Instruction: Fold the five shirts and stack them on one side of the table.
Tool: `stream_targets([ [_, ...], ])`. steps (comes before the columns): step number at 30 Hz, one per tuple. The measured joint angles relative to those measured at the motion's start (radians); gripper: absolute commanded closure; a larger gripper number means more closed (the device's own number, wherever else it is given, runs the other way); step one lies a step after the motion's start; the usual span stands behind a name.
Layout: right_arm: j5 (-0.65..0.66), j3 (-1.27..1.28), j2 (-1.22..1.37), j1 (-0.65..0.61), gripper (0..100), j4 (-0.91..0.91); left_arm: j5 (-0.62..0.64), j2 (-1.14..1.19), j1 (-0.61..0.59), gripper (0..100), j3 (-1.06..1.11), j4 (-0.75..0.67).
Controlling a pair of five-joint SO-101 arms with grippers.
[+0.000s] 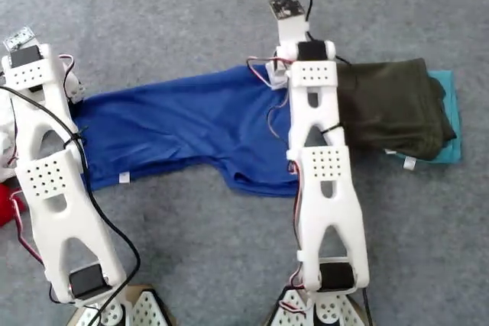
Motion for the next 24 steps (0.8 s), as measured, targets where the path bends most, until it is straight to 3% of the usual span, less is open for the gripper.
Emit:
stream_targets([
  [9, 0.000, -0.066, -0.008, -0.009, 98.4, 0.055, -0.127, 0.005, -0.011, 97, -0.092, 0.029],
  [17, 0.000, -0.066, -0.198, -0.058, 98.4, 0.199, -0.253, -0.002, -0.025, 97, -0.400, 0.233],
  [21, 0.000, -0.066, -0.316, -0.095, 98.4, 0.267, -0.308, -0.046, -0.021, 97, -0.385, 0.253],
  [24, 0.000, -0.060, -0.413, -0.121, 98.4, 0.273, -0.322, -0.133, 0.000, 97, -0.238, 0.253],
])
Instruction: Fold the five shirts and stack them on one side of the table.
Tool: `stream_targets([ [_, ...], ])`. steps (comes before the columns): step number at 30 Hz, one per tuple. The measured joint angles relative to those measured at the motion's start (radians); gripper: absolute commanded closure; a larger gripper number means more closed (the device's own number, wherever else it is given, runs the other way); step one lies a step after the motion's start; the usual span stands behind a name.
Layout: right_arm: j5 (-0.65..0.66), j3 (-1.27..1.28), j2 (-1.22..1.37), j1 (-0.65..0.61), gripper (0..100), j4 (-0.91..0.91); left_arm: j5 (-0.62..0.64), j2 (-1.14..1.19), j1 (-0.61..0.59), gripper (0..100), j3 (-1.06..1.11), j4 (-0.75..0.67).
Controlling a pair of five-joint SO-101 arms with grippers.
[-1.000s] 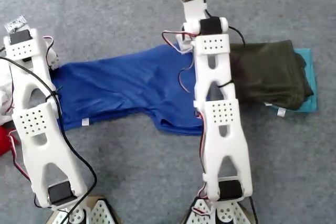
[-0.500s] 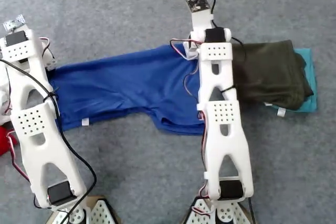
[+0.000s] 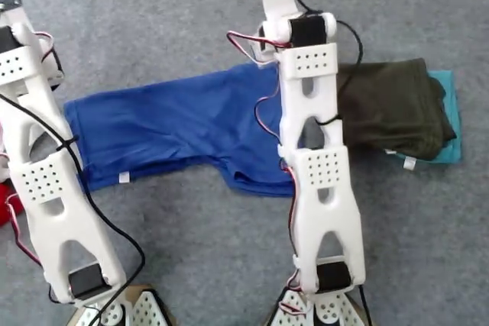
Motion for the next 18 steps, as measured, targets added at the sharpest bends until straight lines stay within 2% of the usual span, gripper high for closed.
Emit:
stream_targets([
  [4, 0.000, 0.146, -0.158, -0.025, 98.4, 0.002, -0.003, -0.210, 0.023, 97, 0.364, -0.008],
  [6, 0.000, 0.273, -0.239, -0.032, 98.4, 0.002, -0.003, -0.350, 0.023, 97, 0.583, -0.075],
  [13, 0.000, 0.634, -0.397, -0.029, 98.4, 0.002, -0.003, -0.876, 0.064, 97, 1.407, -0.485],
  [18, 0.000, 0.749, -0.399, -0.011, 98.4, 0.000, -0.003, -1.036, 0.086, 97, 1.857, -0.743],
])
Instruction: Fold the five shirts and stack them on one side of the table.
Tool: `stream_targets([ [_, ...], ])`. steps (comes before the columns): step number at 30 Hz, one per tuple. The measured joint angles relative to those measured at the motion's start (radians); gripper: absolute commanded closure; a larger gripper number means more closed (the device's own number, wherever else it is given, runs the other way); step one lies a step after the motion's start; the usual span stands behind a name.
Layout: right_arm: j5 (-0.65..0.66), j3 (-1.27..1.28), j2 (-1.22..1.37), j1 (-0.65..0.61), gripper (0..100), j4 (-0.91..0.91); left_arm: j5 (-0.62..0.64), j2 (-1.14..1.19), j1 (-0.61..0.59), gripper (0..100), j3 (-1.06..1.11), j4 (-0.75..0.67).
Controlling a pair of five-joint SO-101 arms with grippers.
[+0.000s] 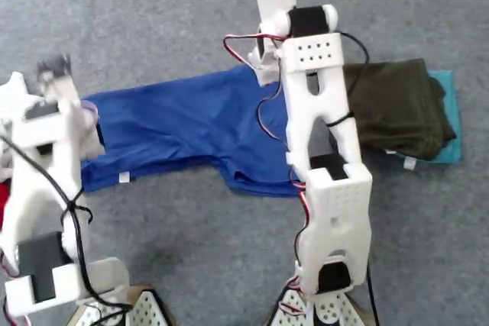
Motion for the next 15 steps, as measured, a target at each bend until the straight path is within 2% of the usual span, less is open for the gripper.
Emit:
stream_targets([
  [3, 0.000, 0.075, 0.000, -0.002, 98.4, -0.014, -0.002, 0.000, -0.008, 97, 0.115, -0.121],
  [6, 0.000, 0.130, 0.000, 0.002, 98.4, -0.038, 0.000, 0.028, -0.025, 97, 0.140, -0.192],
  [10, 0.000, 0.138, 0.000, 0.002, 98.4, -0.041, -0.015, 0.041, -0.063, 97, 0.141, -0.175],
  [15, 0.000, 0.150, 0.006, 0.003, 98.4, -0.041, -0.140, 0.040, -0.123, 97, 0.140, -0.132],
])
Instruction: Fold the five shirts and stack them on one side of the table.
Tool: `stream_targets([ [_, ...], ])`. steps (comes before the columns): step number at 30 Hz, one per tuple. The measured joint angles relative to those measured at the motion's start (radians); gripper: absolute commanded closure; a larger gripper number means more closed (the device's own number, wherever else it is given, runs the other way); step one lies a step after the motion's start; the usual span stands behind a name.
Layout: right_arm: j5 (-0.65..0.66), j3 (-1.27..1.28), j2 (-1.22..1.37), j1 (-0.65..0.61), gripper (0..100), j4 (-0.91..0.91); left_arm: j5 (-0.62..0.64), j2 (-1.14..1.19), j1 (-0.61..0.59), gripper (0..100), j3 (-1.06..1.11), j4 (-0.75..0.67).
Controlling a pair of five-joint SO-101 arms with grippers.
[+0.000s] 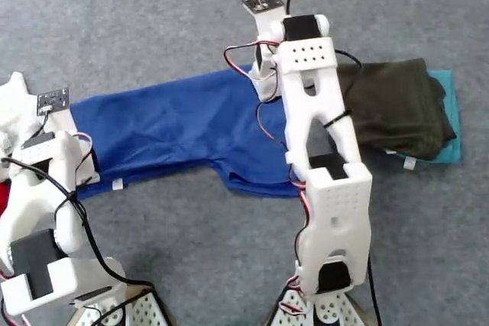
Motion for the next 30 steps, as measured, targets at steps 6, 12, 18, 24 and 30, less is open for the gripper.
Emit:
stream_targets([
  [6, 0.000, 0.009, 0.026, 0.017, 98.4, 0.031, -0.071, -0.097, -0.026, 97, 0.002, 0.057],
  [12, 0.000, 0.094, 0.057, 0.026, 98.4, -0.003, -0.071, -0.219, 0.020, 97, 0.002, 0.095],
  [18, 0.000, 0.152, 0.155, 0.104, 98.4, -0.097, -0.071, -0.232, 0.038, 97, 0.000, 0.098],
  [24, 0.000, 0.153, 0.183, 0.133, 98.4, -0.114, -0.071, -0.227, 0.038, 97, 0.000, 0.072],
  [30, 0.000, 0.153, 0.075, 0.077, 98.4, -0.091, -0.078, -0.222, 0.038, 97, 0.000, 0.006],
])
